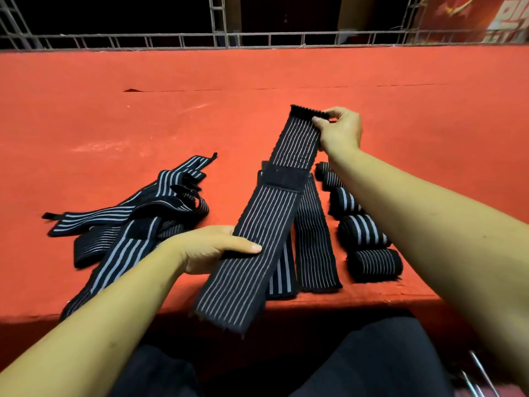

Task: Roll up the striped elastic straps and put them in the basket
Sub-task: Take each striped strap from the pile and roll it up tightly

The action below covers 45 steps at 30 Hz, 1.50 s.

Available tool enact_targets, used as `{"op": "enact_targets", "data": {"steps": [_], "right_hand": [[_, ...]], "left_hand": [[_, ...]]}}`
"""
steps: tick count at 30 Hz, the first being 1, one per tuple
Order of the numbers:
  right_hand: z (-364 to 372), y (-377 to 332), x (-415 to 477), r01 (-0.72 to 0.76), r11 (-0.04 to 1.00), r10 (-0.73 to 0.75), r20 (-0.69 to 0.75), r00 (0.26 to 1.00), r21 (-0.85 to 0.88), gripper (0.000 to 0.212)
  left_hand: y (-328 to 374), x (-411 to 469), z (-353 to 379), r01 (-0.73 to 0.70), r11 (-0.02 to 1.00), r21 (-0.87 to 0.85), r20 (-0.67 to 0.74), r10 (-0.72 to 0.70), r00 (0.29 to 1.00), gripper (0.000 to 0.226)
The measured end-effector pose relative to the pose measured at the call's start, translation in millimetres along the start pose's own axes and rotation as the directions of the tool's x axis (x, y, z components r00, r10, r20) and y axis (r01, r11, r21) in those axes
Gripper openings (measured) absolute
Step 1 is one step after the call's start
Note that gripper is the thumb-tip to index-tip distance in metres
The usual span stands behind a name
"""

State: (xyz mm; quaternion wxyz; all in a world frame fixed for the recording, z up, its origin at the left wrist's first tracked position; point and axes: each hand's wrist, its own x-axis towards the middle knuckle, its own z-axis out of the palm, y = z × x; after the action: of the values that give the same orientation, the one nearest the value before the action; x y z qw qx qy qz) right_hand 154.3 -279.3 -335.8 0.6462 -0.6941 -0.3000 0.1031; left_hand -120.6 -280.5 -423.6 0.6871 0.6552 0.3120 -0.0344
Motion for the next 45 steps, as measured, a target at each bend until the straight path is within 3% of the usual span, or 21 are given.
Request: {"op": "enact_targets", "data": {"steps": [5, 10, 13, 17, 20, 25, 28, 32, 33, 36, 37, 45], "right_hand": [[-13, -1, 9, 0.077, 0.993, -0.077, 0.001, 0.997, -0.09, 0.008], [-25, 2, 10, 0.086, 0.99, -0.086, 0.005, 0.996, -0.115, 0.013], [-30, 9, 10, 0.093, 0.986, -0.09, 0.031, 0.995, -0.137, 0.009], [-33, 23, 10, 0.089, 0.984, -0.076, 0.086, 0.993, -0.153, 0.015], [-31, 36, 15, 0.087, 0.983, -0.068, 0.118, 0.991, -0.164, 0.01], [-25, 53, 29, 0.128, 0.971, -0.103, 0.128, 0.986, -0.204, 0.008], [-16, 64, 36, 0.119, 0.97, -0.092, 0.136, 0.986, -0.21, 0.012], [0, 79, 47, 0.106, 0.966, -0.066, 0.174, 0.983, -0.236, 0.013], [4, 82, 51, 0.103, 0.964, -0.058, 0.183, 0.981, -0.245, 0.015], [18, 97, 67, 0.079, 0.945, -0.018, 0.192, 0.981, -0.317, 0.023], [23, 102, 73, 0.063, 0.933, 0.005, 0.186, 0.983, -0.355, 0.024], [68, 157, 112, -0.018, 0.784, 0.205, 0.231, 0.951, -0.621, 0.016]], "left_hand": [[9, 17, 30, 0.021, 0.974, 0.227, 0.058, -0.035, 0.998, 0.03], [13, 52, 54, -0.085, 0.996, -0.023, 0.004, 0.085, 0.996, 0.035], [16, 72, 66, -0.114, 0.992, -0.063, -0.106, 0.107, 0.989, 0.034], [2, 98, 68, -0.036, 0.957, 0.289, -0.244, 0.11, 0.963, 0.049], [-1, 104, 72, -0.013, 0.925, 0.379, -0.283, 0.129, 0.95, 0.034], [-3, 111, 76, -0.063, 0.925, 0.374, -0.303, 0.186, 0.935, 0.023], [-4, 117, 77, -0.04, 0.795, 0.605, -0.302, 0.275, 0.913, 0.029], [-7, 124, 72, 0.016, 0.471, 0.882, -0.227, 0.393, 0.891, 0.05], [-9, 125, 69, 0.021, 0.427, 0.904, -0.219, 0.42, 0.881, 0.059], [-20, 131, 56, -0.016, 0.398, 0.917, -0.191, 0.475, 0.859, 0.123], [-23, 133, 53, -0.037, 0.374, 0.927, -0.167, 0.5, 0.85, 0.13], [-36, 147, 46, -0.024, 0.165, 0.986, -0.048, 0.42, 0.906, 0.109]]}}
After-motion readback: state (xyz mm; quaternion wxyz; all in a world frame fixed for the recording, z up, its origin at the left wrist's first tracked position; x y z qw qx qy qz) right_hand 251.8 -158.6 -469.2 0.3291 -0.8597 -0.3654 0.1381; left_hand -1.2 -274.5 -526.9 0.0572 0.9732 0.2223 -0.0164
